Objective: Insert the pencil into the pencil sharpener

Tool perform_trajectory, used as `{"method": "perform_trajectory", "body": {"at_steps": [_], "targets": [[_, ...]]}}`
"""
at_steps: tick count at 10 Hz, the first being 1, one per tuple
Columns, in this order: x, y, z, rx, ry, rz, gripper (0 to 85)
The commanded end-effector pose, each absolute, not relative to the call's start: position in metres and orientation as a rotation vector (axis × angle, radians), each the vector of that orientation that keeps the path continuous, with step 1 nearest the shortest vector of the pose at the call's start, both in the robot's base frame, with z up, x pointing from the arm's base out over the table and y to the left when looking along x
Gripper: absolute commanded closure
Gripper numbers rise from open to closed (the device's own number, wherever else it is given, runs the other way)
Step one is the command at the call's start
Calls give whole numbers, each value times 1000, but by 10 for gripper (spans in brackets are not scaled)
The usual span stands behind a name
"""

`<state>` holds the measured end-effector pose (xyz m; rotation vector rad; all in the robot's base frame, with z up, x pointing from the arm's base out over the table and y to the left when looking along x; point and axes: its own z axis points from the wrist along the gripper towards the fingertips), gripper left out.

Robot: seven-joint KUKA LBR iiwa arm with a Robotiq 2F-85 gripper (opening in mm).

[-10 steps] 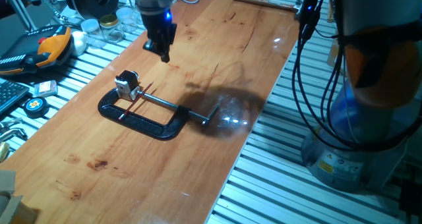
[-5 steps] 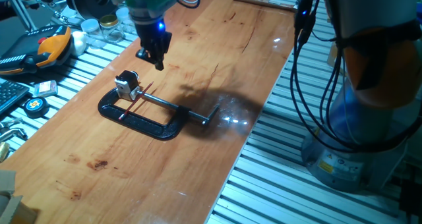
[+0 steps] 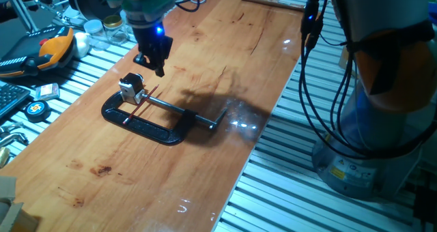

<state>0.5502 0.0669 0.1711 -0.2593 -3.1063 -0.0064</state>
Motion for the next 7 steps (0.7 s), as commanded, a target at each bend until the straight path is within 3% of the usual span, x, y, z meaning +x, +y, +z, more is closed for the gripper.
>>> {"method": "perform_trajectory", "body": {"at_steps": [1,7], "targets": [[551,68,169,-264,-3106,-6,850],[553,71,167,-271,-3130,58,850]]}}
